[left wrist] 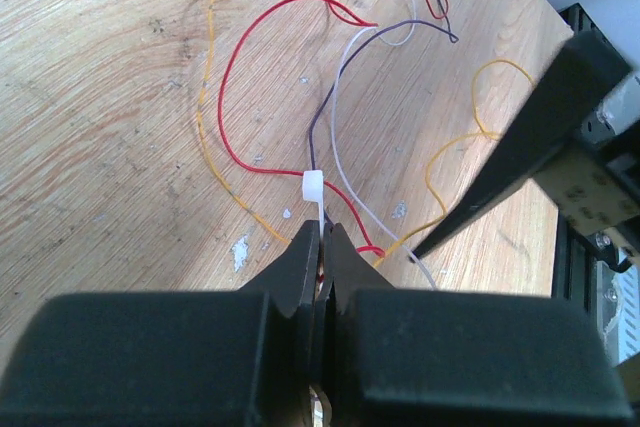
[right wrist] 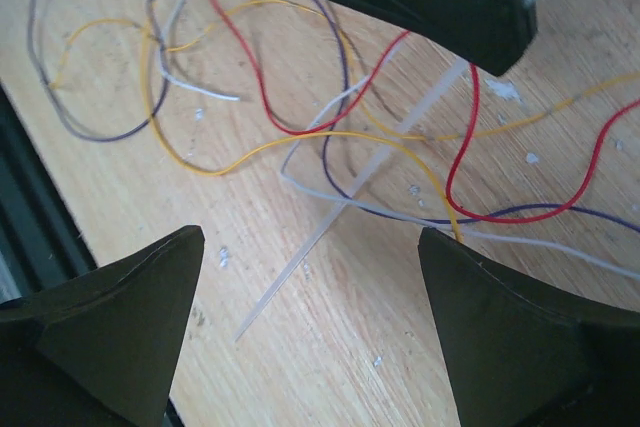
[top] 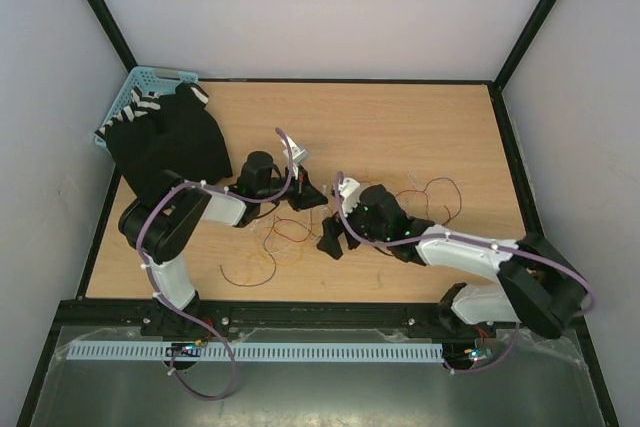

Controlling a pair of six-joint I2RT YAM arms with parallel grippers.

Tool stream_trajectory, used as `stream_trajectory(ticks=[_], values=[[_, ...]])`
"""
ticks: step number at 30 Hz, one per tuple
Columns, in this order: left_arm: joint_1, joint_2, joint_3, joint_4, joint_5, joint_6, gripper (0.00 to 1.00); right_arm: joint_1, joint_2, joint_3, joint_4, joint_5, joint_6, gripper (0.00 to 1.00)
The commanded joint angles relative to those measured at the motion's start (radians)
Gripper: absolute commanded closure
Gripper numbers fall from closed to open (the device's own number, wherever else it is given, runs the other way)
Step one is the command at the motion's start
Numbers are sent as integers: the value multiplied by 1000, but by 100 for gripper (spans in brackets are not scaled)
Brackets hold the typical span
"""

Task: Zip-tie the wires
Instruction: Tie the cable at the center of the board.

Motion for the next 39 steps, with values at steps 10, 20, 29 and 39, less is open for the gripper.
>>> stream_trajectory(ticks=[10,20,29,39], values=[[0,25,34,-35,67,8,100,29,-295,-192,224,66,-304,1],[17,81,80,-45,122,-13,100,160,-326,-238,276,239,-832,1],[26,127,105,-46,147,-27,100,240,-259,-292,289,358,-1021,1],[31,131,120,-46,180,-54,100,290,-110,-264,337,386,-1089,1]])
